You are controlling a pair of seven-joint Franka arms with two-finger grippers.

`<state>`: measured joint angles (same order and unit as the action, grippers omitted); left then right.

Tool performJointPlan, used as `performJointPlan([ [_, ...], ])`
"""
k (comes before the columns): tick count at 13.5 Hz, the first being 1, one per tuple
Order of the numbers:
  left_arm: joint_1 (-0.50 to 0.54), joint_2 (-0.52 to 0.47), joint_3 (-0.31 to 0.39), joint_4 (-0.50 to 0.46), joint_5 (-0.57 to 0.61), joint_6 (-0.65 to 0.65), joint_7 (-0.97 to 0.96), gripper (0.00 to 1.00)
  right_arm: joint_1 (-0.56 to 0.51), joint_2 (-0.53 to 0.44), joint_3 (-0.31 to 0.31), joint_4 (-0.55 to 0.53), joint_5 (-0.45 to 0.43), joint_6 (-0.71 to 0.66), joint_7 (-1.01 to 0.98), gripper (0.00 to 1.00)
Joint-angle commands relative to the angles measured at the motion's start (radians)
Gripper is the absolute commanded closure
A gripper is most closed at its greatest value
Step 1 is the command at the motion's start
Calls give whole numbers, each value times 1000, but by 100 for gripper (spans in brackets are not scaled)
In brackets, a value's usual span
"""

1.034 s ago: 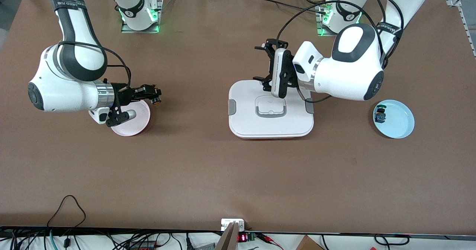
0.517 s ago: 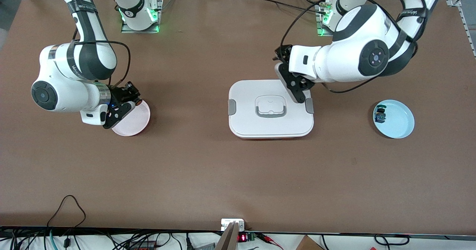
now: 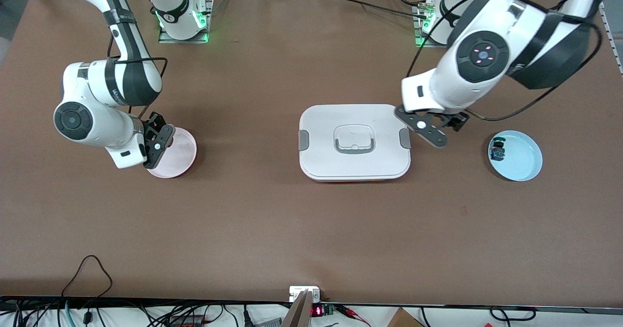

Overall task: Transfer orange switch to right arm and place
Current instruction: 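Carry the switch over the white plate while the left gripper withdraws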

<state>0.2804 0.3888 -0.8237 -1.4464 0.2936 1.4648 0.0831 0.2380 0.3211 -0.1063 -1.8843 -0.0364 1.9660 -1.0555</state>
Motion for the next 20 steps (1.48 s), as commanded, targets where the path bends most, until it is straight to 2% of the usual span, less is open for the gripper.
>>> performJointPlan([
  [1, -117, -79, 255, 9, -122, -12, -9, 0, -15, -19, 5, -73, -43, 73, -116, 100],
  [2, -177, -105, 387, 3, -217, -9, -11, 0, -29, -19, 7, -91, -43, 91, -127, 100],
  [3, -228, -135, 487, -18, -253, 6, -11, 0, -37, -19, 7, -111, -43, 111, -127, 100],
  [5, -338, -201, 653, -69, -260, 63, -14, 0, -45, -17, 7, -171, -43, 190, -130, 100],
  [6, -377, -234, 714, -86, -261, 71, -35, 0, -49, -16, 7, -199, -43, 233, -139, 100],
  [7, -383, -282, 728, -130, -261, 86, -110, 0, -49, -13, 7, -229, -43, 285, -168, 100],
  [9, -383, -361, 735, -213, -338, 196, -286, 0, -49, -7, 7, -277, -43, 361, -204, 100],
  [12, -371, -389, 840, -217, -346, 222, -306, 0, -48, 18, 7, -291, -43, 424, -213, 100],
  [15, -374, -390, 804, -187, -262, 210, -279, 0, -49, 52, 7, -302, -43, 516, -311, 100],
  [20, -360, -369, 808, -175, -260, 212, -270, 0, -49, 81, 7, -337, -39, 599, -311, 100],
])
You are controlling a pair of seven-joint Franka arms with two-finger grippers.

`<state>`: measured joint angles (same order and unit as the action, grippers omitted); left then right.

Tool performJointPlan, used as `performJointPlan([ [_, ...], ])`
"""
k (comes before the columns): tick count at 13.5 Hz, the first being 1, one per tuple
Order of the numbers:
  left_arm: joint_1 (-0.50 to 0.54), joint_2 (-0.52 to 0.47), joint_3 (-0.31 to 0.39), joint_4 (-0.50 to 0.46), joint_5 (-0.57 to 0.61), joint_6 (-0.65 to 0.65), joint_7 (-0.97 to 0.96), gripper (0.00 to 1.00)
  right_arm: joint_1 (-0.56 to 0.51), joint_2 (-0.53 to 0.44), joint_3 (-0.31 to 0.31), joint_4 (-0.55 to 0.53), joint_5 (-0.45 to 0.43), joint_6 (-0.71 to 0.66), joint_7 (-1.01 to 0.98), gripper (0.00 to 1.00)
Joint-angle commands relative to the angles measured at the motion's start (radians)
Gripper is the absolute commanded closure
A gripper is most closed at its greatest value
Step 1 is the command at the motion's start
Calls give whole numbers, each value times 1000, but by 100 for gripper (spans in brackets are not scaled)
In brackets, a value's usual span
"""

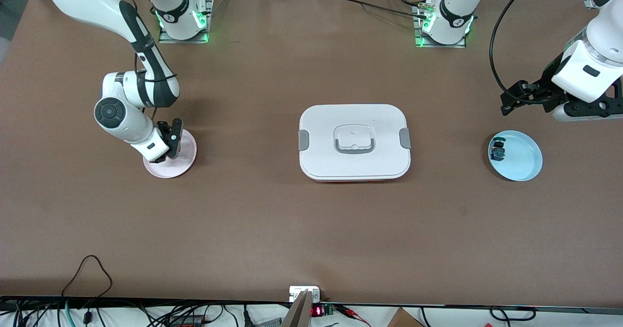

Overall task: Transfer orange switch to right arm and place
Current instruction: 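Lower the orange switch onto the white plate and open the right gripper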

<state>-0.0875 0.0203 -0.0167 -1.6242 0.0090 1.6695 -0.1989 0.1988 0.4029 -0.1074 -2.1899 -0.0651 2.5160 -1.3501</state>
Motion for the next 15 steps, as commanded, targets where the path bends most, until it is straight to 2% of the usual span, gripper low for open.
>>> performJointPlan([
  [1, 27, -2, 0, 3, 25, 7, 12, 0, -10, -1, 8, -42, -10, 55, -17, 100],
  [3, 46, 0, 0, 3, 17, 7, 12, 0, -10, -3, 8, -51, -10, 50, -17, 99],
  [4, 48, 0, 0, 3, 17, 6, 12, 0, -10, -7, 8, -51, -10, 44, -12, 80],
  [5, 49, 0, 0, 3, 17, 6, 12, 0, -10, -15, 9, -51, -6, 38, -3, 1],
  [11, 48, 1, -11, 4, 14, -7, 9, 0, -10, -137, 15, 11, 4, -127, 49, 0],
  [15, 48, 3, -11, 6, 14, -8, 10, 0, -10, -159, 15, 211, 42, -350, 65, 0],
])
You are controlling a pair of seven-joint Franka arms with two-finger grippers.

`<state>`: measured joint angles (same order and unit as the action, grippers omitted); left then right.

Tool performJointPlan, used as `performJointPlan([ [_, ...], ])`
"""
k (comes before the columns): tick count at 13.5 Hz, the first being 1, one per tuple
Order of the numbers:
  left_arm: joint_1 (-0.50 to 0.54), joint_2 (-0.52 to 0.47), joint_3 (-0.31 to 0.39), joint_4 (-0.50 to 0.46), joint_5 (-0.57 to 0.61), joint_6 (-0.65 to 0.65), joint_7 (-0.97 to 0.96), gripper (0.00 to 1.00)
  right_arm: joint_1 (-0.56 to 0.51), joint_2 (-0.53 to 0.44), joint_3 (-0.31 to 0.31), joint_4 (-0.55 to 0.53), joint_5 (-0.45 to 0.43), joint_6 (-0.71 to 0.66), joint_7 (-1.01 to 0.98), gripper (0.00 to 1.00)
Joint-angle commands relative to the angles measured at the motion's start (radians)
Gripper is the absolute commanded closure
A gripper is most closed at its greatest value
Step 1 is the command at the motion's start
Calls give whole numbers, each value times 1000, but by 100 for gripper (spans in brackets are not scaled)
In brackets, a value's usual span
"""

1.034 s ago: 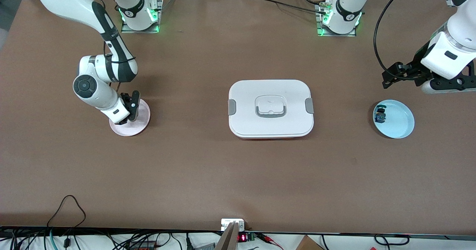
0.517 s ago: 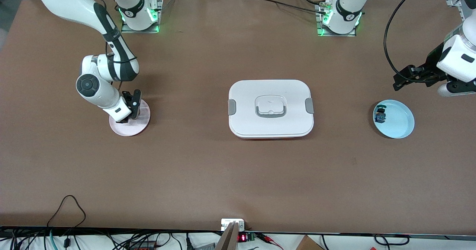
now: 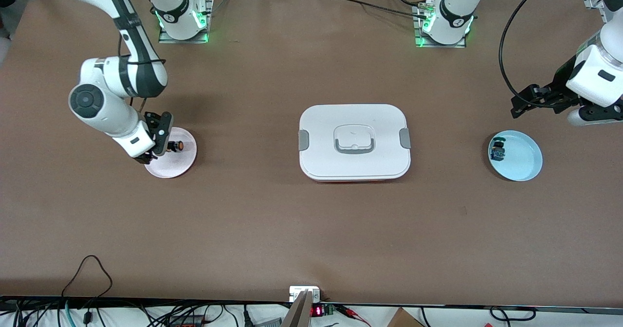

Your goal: Transfer orange switch to right arm and place

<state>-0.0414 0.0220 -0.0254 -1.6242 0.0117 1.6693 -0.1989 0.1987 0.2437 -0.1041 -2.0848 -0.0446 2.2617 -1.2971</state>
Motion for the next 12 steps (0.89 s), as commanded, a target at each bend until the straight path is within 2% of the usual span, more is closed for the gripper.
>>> performJointPlan([
  [1, 3, 1, -2, 6, 11, -8, 10, 0, -8, -1, 12, 159, 26, -115, 13, 0],
  [2, 3, 1, -2, 6, 11, -8, 10, 0, -7, -1, 12, 187, 29, -107, 15, 0],
  [5, -2, 0, -4, 7, 11, -10, 10, 0, -10, -1, 12, 207, 176, -106, 19, 0],
  [7, 0, 1, -2, 7, 11, -10, 10, 0, -18, -13, 11, 207, 215, -120, 68, 0],
  [12, -3, 1, -4, 7, 11, -10, 10, 0, -22, -61, 9, 210, 213, -197, 541, 0],
])
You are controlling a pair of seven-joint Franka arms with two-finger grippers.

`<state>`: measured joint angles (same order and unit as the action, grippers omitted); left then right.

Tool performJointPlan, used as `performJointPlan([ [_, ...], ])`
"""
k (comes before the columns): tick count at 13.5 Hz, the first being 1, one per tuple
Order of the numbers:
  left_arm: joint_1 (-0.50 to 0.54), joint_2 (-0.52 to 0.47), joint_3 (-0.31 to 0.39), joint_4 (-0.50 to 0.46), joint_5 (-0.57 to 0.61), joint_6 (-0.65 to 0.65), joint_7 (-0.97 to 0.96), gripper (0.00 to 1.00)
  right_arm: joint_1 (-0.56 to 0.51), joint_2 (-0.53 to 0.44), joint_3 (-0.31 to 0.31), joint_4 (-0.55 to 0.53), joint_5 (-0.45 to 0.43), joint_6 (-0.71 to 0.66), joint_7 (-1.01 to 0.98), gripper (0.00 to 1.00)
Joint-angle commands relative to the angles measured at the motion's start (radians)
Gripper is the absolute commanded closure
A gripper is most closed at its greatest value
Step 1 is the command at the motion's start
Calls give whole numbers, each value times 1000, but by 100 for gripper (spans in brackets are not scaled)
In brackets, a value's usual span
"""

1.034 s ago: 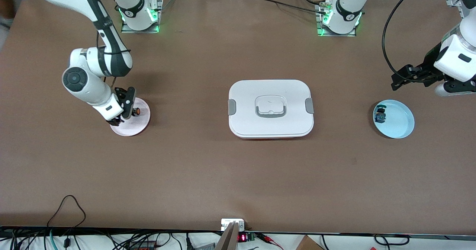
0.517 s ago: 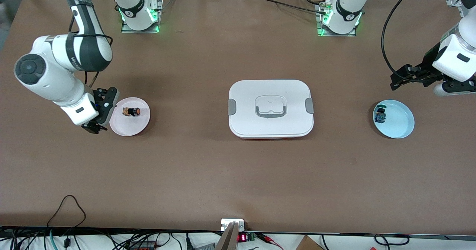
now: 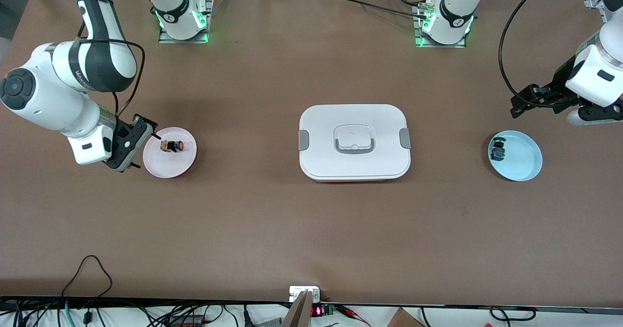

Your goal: Transfer orange switch to right arm and place

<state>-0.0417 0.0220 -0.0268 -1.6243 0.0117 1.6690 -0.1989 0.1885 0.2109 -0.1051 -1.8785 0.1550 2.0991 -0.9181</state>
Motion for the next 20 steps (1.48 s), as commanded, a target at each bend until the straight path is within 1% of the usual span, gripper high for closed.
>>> performJointPlan([
  [1, -3, 1, -1, 7, 11, -9, 10, 0, -12, -31, 10, 4, 14, -37, 241, 0],
  [3, -3, 1, -2, 7, 13, -9, 10, 0, -12, -41, 8, 2, 14, -62, 406, 0],
  [7, -3, 1, -2, 7, 13, -9, 10, 0, -12, -67, 7, 7, -2, -191, 787, 0],
  [9, -3, 1, -1, 7, 13, -9, 10, 0, -11, -70, 5, 54, -8, -293, 910, 0],
  [10, -3, 1, -1, 7, 13, -9, 10, 0, -12, -68, 5, 85, -34, -347, 959, 0],
  [13, -3, 1, -1, 7, 11, -9, 10, 0, -20, -68, 4, 195, -136, -467, 992, 0],
  [16, 0, 1, -2, 7, 11, -9, 10, 0, -78, -68, 13, 294, -178, -547, 980, 0],
  [17, 0, 1, -1, 7, 11, -9, 10, 0, -89, -70, 13, 306, -204, -551, 969, 0],
  [20, 0, 3, -1, 14, 11, -9, 10, 0, -86, -84, 12, 320, -213, -548, 944, 0],
])
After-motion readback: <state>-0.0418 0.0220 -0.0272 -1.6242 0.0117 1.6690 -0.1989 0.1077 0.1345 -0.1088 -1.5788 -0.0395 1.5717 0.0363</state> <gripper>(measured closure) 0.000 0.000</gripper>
